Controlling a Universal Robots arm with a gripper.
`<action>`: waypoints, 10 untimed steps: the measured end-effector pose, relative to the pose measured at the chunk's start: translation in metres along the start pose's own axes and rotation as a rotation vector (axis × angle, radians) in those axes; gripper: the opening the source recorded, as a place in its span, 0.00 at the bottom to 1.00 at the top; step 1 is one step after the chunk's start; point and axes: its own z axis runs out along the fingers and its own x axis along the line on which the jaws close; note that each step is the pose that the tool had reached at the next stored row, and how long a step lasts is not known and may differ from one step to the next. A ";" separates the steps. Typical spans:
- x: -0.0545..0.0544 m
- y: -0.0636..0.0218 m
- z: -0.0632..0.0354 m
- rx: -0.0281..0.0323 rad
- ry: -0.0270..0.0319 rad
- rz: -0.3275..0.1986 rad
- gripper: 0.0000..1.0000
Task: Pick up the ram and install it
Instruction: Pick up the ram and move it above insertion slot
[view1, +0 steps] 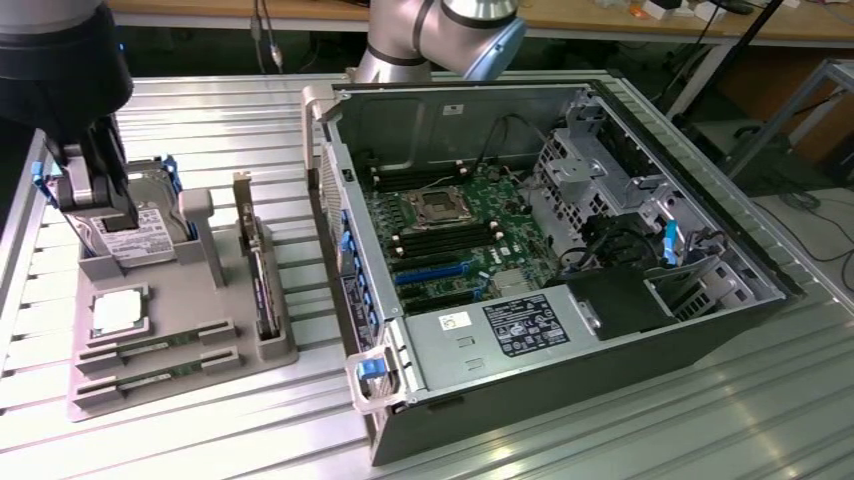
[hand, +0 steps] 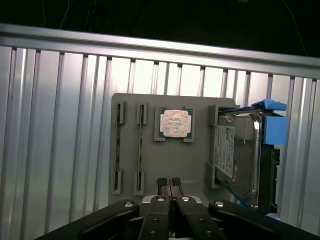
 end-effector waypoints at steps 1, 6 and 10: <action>0.001 -0.0002 0.0046 0.0001 -0.0001 0.000 0.11; 0.003 -0.0007 0.0168 0.0000 -0.0001 0.000 0.11; 0.005 -0.0011 0.0268 -0.0001 0.0000 0.000 0.24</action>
